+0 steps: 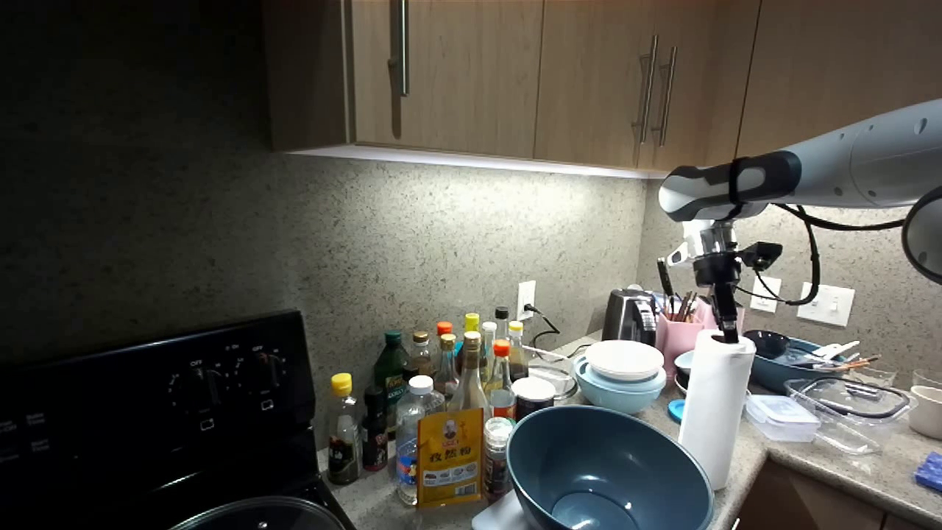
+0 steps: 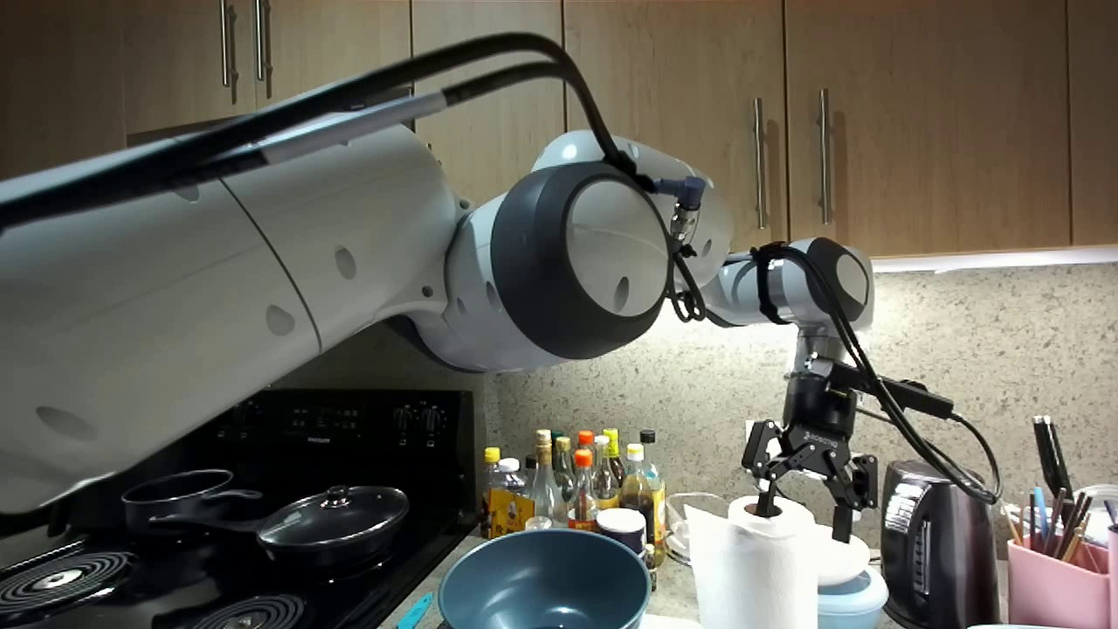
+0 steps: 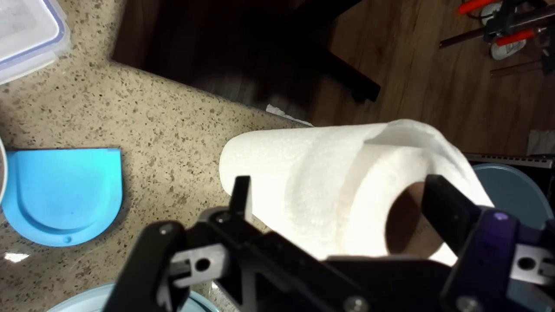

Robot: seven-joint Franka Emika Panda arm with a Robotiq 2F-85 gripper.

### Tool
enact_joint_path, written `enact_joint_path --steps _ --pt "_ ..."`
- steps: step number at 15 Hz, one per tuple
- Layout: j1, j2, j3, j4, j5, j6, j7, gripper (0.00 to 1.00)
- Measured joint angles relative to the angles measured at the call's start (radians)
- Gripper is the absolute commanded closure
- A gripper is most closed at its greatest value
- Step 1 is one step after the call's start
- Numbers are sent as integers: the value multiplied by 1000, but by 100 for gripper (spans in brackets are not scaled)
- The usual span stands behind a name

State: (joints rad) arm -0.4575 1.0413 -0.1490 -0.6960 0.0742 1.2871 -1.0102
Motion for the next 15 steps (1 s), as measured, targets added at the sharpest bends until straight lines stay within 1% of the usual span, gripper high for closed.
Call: enact_joint_path --steps 5,15 --pt "-1 0 -2 6 1 49 22 0" --pt "-2 0 -2 7 1 51 34 0"
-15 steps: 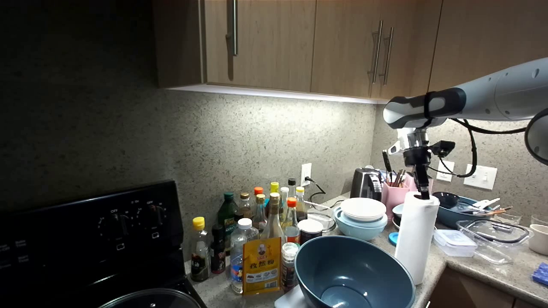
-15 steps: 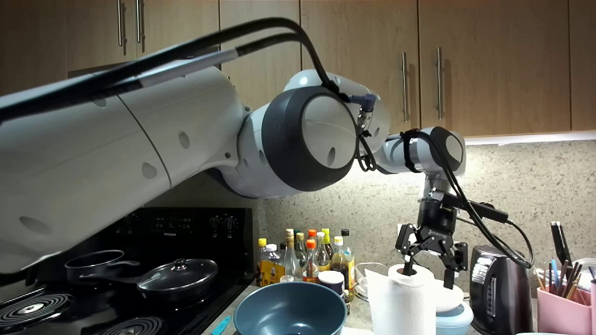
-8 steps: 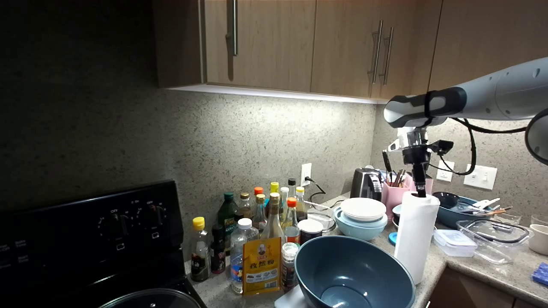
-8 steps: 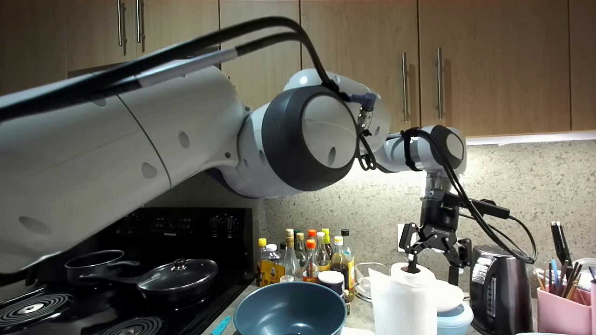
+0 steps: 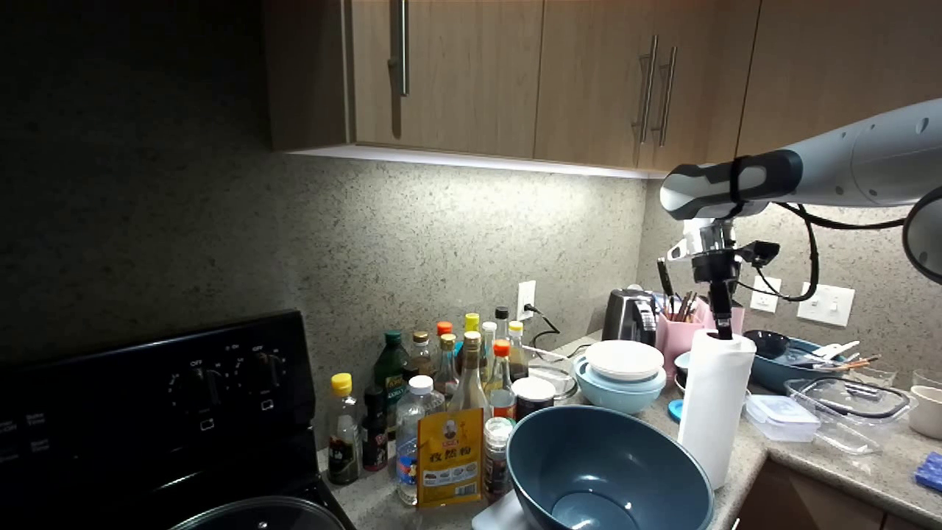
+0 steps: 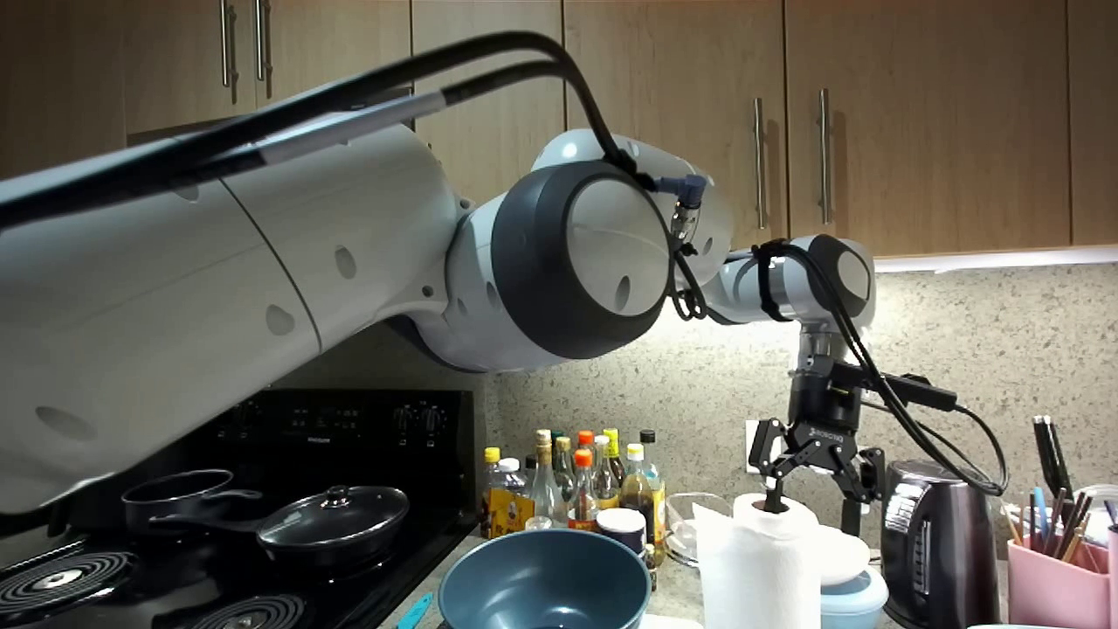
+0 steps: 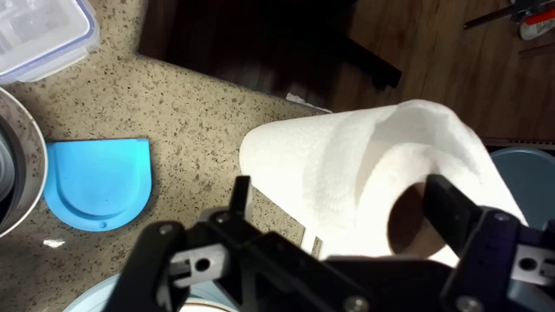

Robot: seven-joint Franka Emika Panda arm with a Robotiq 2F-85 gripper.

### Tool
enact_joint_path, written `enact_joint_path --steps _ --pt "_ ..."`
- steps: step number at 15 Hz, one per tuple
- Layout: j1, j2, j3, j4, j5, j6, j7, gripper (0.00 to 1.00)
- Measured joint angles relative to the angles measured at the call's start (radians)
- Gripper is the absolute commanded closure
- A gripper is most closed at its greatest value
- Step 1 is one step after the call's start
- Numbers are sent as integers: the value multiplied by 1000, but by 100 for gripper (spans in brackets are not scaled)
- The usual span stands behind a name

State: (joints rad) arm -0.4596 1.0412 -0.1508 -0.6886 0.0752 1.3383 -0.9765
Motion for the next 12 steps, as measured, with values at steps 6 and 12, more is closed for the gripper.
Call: enact_joint_path --steps 6,12 --pt "1 1 0 0 0 -4 0 0" --pt "1 2 2 0 0 -12 0 0"
